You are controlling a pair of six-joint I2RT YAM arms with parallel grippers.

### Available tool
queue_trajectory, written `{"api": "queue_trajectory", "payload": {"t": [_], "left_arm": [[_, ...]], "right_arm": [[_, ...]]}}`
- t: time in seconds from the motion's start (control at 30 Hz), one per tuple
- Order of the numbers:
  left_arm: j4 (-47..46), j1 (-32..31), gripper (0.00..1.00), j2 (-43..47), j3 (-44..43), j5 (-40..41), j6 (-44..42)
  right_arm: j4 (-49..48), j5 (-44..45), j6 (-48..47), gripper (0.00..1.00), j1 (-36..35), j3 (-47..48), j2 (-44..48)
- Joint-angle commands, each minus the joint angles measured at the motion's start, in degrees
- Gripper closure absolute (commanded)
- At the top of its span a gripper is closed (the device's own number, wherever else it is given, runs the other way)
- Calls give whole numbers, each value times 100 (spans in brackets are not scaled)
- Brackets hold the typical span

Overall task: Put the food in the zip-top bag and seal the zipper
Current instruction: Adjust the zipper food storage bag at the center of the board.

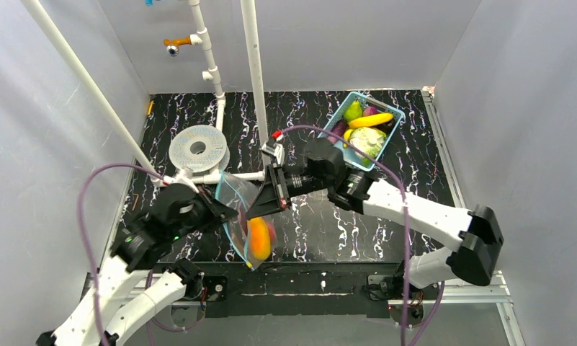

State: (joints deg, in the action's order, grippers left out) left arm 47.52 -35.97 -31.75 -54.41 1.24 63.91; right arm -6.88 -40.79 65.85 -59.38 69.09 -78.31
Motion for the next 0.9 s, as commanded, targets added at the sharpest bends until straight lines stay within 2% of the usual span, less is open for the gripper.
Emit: {"api": "queue_trajectory", "payload": {"t": [0.0, 0.13, 0.17, 0.27, 0.37, 0.43, 0.5, 0.57, 0.63, 0.73, 0.87], "left_arm": [[132, -6, 100, -529, 589, -91, 659], [-149, -2, 100, -729, 40, -623, -72], [-165, -5, 100, -775, -282, -658, -373], [237, -6, 100, -919, -1284, -281, -839], [745, -6, 100, -951, -1919, 540, -940], [1023, -6, 100, -860, -1759, 1127, -693], [1015, -7, 100, -804, -1109, 1304, -421], [563, -6, 100, -946, -203, 561, -271], [176, -7, 100, -1458, 433, -227, -314], [410, -17, 100, -2045, 166, -581, -809], [460, -27, 100, -1592, -579, 50, -1389]], "right_arm": [[-48, 71, -126, 99, 122, -570, -257], [1467, 876, -1437, 97, 76, -73, 177], [1893, 1121, -1681, 92, 76, 38, 333], [2533, 1844, -2309, 79, 84, 256, 687], [2963, 2446, -2760, 69, 85, 320, 926], [3143, 2785, -2917, 63, 96, 261, 1015], [3220, 2941, -2970, 62, 124, 167, 1048], [3209, 2975, -2989, 60, 154, 47, 1041], [3207, 2981, -2987, 60, 188, -34, 1000], [3236, 2968, -3017, 59, 238, -107, 939], [3250, 3044, -3137, 58, 305, -169, 821]]}}
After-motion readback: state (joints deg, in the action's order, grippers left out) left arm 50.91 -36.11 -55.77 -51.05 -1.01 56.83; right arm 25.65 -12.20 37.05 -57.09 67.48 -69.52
